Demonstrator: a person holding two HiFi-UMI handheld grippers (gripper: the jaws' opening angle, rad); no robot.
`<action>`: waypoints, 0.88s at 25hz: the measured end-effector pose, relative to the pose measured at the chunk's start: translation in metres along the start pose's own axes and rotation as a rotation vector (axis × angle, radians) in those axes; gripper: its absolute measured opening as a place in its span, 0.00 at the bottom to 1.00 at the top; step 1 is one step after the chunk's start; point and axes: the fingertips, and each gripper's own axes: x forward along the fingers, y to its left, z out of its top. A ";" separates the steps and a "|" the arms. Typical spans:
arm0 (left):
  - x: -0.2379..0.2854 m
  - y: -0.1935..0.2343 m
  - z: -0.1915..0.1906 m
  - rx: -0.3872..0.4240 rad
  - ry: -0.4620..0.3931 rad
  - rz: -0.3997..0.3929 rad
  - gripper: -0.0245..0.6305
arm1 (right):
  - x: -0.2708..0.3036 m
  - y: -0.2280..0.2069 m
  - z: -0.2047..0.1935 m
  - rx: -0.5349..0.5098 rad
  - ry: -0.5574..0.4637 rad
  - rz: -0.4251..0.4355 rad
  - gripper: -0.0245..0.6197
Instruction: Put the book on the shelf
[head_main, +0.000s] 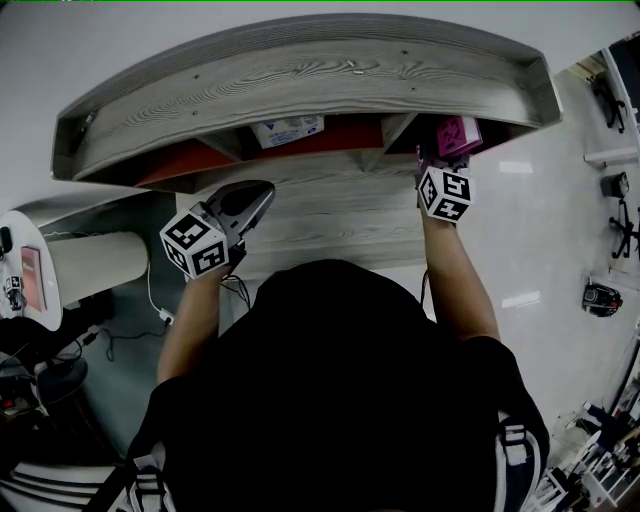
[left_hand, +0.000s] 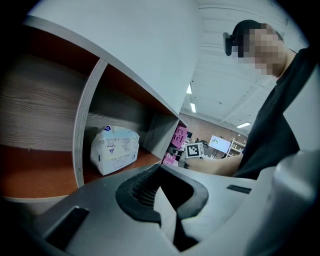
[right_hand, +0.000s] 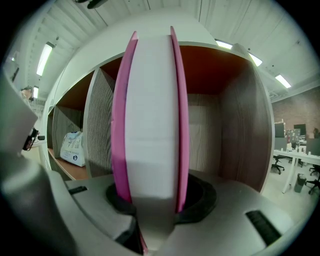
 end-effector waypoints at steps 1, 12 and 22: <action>0.001 0.000 0.000 -0.001 0.000 -0.001 0.07 | 0.000 -0.001 0.000 0.001 0.000 0.000 0.27; 0.004 0.000 0.001 -0.008 -0.005 -0.011 0.07 | 0.005 0.000 0.003 0.005 -0.004 -0.005 0.27; 0.004 0.002 -0.001 -0.016 -0.004 -0.011 0.07 | 0.005 0.001 0.002 -0.004 -0.006 0.001 0.27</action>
